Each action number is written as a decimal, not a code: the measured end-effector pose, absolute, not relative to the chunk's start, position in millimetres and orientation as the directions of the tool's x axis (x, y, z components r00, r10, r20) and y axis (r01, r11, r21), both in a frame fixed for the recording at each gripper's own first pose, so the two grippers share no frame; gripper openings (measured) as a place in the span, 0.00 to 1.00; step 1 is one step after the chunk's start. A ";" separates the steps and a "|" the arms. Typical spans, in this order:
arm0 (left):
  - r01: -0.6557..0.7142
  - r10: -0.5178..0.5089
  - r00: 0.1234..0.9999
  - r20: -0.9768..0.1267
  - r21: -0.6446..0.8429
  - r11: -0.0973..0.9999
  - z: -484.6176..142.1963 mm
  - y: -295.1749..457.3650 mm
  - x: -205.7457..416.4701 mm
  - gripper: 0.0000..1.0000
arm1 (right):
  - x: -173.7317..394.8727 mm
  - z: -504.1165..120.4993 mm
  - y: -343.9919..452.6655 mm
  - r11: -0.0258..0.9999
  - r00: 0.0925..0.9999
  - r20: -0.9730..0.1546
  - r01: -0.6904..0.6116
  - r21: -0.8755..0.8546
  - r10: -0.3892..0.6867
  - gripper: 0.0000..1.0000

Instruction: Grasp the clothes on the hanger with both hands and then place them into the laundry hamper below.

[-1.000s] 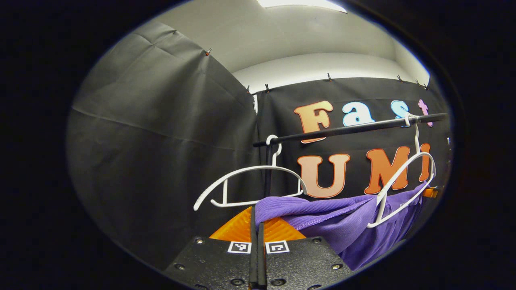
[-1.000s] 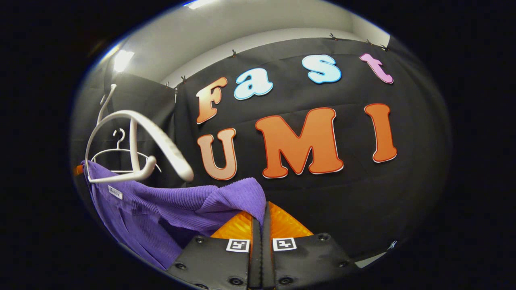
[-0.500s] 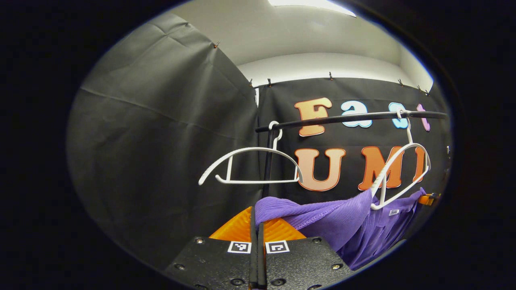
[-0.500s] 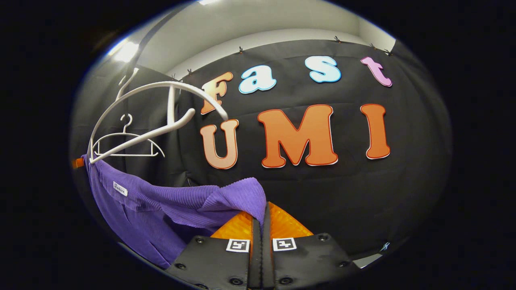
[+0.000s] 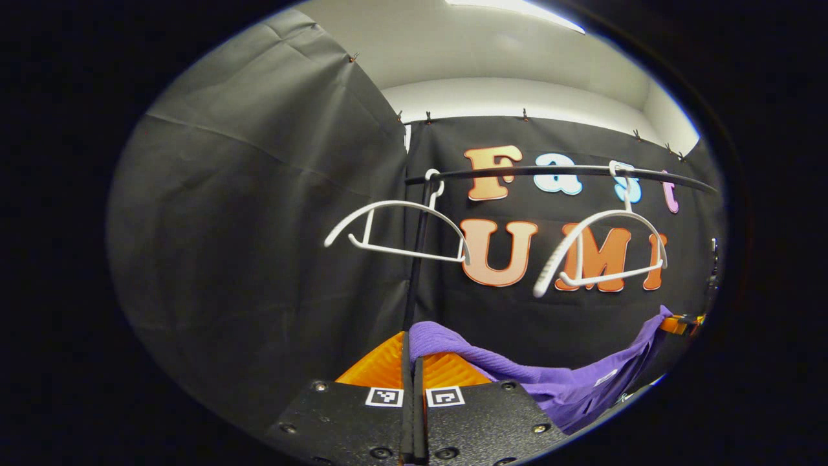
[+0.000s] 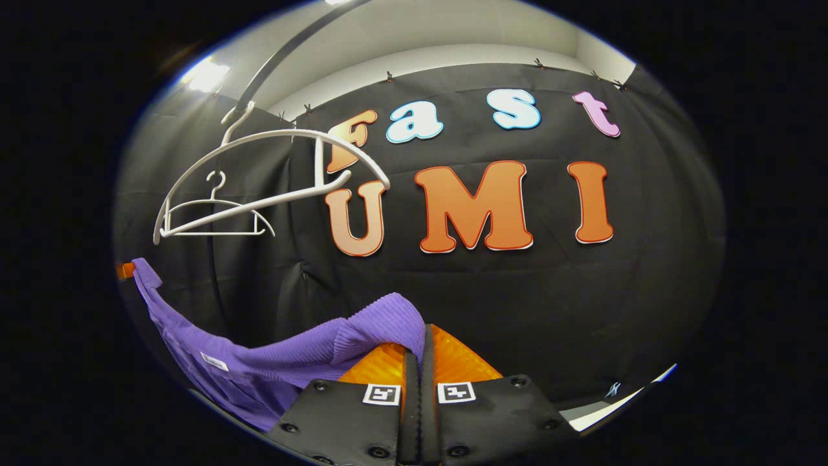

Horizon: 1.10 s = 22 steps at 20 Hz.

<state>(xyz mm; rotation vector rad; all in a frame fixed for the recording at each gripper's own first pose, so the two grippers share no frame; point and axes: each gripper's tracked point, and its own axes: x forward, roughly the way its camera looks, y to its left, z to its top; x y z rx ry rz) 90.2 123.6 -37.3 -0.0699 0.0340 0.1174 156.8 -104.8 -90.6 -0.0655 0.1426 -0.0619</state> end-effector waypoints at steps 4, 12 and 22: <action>-0.075 0.074 0.997 -0.030 -0.013 0.997 -45.2 89.5 83.1 0.00 | 127.3 -91.1 -102.8 0.996 0.988 -0.136 0.069 -0.064 -0.078 0.07; 0.098 -0.099 0.993 -0.069 -0.013 0.995 -61.9 -18.8 80.5 0.00 | 87.5 -105.8 -101.4 0.995 0.980 -0.172 0.102 0.005 -0.099 0.07; 0.264 -0.275 0.944 -0.184 -0.084 0.961 -131.2 -143.2 92.2 0.00 | 66.8 -149.2 -72.6 0.997 0.975 -0.209 0.074 0.008 -0.071 0.08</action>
